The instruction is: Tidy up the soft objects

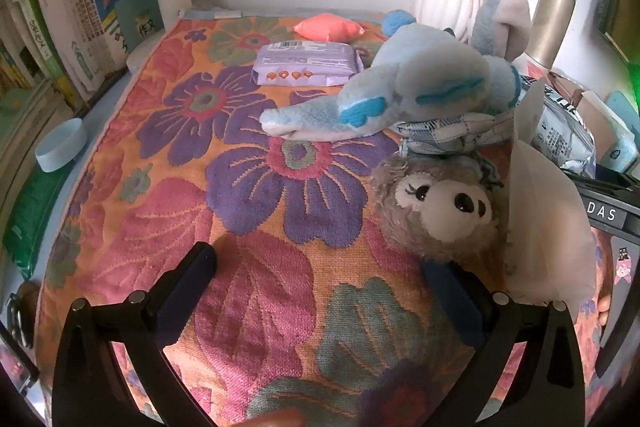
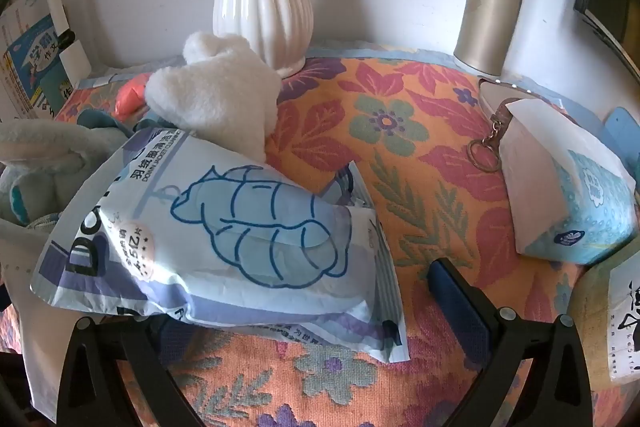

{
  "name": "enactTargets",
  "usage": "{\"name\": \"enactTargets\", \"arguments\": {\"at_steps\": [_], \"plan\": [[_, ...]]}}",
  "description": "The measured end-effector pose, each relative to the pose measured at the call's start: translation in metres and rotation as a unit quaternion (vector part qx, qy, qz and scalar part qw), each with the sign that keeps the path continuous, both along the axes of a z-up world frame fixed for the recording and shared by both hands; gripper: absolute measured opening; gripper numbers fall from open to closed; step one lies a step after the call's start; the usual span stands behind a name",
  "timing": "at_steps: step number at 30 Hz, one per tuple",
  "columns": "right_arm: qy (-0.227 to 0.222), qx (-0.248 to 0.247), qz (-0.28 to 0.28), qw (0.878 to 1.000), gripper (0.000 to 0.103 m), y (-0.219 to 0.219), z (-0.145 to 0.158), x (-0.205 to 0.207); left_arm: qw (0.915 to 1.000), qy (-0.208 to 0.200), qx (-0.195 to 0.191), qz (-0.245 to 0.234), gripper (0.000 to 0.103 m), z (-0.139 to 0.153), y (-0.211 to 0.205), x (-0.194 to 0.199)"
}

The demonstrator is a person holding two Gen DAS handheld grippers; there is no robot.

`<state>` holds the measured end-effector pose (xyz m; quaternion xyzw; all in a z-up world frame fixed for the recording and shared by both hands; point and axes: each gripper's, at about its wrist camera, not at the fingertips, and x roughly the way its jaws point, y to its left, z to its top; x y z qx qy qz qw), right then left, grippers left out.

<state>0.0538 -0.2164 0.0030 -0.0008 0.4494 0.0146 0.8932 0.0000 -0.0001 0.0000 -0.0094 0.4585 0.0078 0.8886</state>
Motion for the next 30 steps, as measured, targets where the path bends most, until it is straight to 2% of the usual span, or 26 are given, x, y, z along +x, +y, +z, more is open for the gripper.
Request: {"name": "enactTargets", "arguments": {"at_steps": [6, 9, 11, 13, 15, 20, 23, 26, 28, 30], "plan": [[0.026, 0.002, -0.005, 1.000, 0.103, 0.000, 0.000, -0.003, 0.9999, 0.010, 0.001, 0.006, 0.103, 0.001, -0.001, -0.003], [0.067, 0.005, 0.000, 0.998, 0.103, 0.001, 0.002, -0.020, 0.9997, 0.024, 0.006, -0.001, 0.103, 0.006, -0.004, -0.015], [0.083, 0.009, 0.013, 0.996, 0.103, 0.002, 0.005, -0.031, 0.9992, 0.037, 0.010, -0.012, 0.103, 0.008, -0.007, -0.030], [0.078, 0.002, 0.049, 0.996, 0.103, 0.002, -0.001, -0.047, 0.9991, 0.042, 0.007, -0.007, 0.103, 0.009, -0.008, -0.042], [0.063, 0.019, 0.051, 0.997, 0.103, -0.009, -0.001, -0.061, 0.9991, 0.036, 0.011, -0.019, 0.103, 0.011, -0.011, -0.055], [0.039, 0.022, 0.062, 0.997, 0.103, -0.017, 0.002, -0.092, 0.9989, 0.008, 0.002, -0.046, 0.103, 0.022, -0.012, -0.083], [-0.033, 0.043, 0.064, 0.996, 0.103, -0.022, 0.027, -0.116, 0.9980, -0.056, -0.002, -0.031, 0.103, 0.046, -0.004, -0.094], [-0.123, 0.043, 0.067, 0.989, 0.103, -0.023, 0.057, -0.126, 0.9934, -0.115, 0.007, 0.000, 0.103, 0.067, 0.006, -0.087], [-0.150, 0.025, 0.064, 0.986, 0.103, -0.019, 0.061, -0.124, 0.9885, -0.148, 0.024, 0.018, 0.103, 0.073, 0.011, -0.081], [-0.152, 0.015, 0.059, 0.987, 0.103, -0.012, 0.060, -0.115, 0.9858, -0.156, 0.048, 0.039, 0.103, 0.070, 0.014, -0.066]]}}
